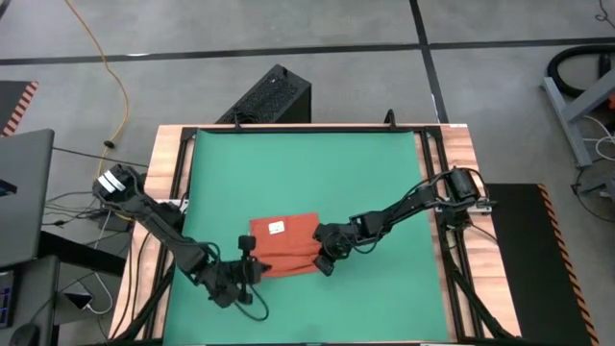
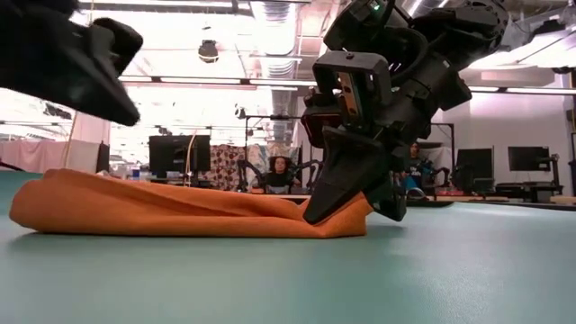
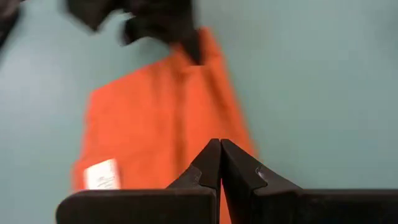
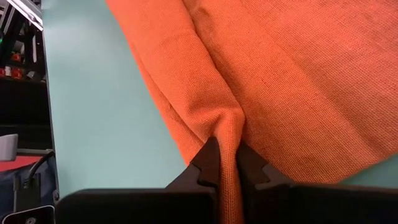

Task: Roll towel into tight, uniform cylinder
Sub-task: Roll the orange table napkin

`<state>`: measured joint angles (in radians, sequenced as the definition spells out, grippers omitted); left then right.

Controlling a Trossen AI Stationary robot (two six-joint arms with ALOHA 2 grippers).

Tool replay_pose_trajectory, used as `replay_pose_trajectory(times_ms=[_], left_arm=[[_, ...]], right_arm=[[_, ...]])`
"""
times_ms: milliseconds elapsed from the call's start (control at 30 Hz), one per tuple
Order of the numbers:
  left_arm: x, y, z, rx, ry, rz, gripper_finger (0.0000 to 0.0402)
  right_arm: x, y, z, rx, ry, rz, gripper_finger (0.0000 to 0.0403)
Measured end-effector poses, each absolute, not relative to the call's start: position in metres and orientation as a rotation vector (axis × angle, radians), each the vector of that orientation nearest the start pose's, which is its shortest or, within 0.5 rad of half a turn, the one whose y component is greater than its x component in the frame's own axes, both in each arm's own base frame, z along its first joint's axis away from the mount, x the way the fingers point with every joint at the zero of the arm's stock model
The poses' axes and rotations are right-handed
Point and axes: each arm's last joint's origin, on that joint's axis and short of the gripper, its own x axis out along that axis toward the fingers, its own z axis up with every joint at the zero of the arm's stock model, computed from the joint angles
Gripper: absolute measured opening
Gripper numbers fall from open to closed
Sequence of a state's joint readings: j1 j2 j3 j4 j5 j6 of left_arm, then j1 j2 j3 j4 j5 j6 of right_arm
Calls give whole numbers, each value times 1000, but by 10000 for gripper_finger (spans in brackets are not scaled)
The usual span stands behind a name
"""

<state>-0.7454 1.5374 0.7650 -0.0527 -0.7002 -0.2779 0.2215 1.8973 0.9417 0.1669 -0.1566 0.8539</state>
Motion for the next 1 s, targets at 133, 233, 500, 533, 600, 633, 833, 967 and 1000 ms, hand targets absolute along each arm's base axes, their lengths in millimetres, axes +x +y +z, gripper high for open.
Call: replay_pose_trajectory(times_ms=[133, 233, 500, 533, 600, 633, 833, 967, 1000], left_arm=[[226, -193, 155, 320, 637, 5, 0], [229, -192, 139, 326, 666, 83, 0], [226, -190, 112, 288, 761, 158, 0], [225, -190, 111, 276, 772, 160, 0], [224, -190, 109, 257, 786, 171, 0], [222, -190, 108, 259, 794, 176, 0], [219, -190, 106, 253, 810, 185, 0], [218, -189, 106, 256, 820, 191, 0], [218, -189, 106, 255, 820, 191, 0]], right_arm=[[353, 84, 120, 759, 893, 4, 31], [353, 84, 120, 759, 893, 5, 32], [353, 84, 120, 743, 892, 13, 33], [353, 84, 120, 730, 887, 21, 34], [354, 84, 120, 701, 875, 40, 41], [354, 85, 121, 692, 867, 47, 46], [355, 85, 127, 674, 833, 62, 85], [353, 84, 139, 657, 802, 80, 118], [352, 84, 142, 650, 801, 80, 125]])
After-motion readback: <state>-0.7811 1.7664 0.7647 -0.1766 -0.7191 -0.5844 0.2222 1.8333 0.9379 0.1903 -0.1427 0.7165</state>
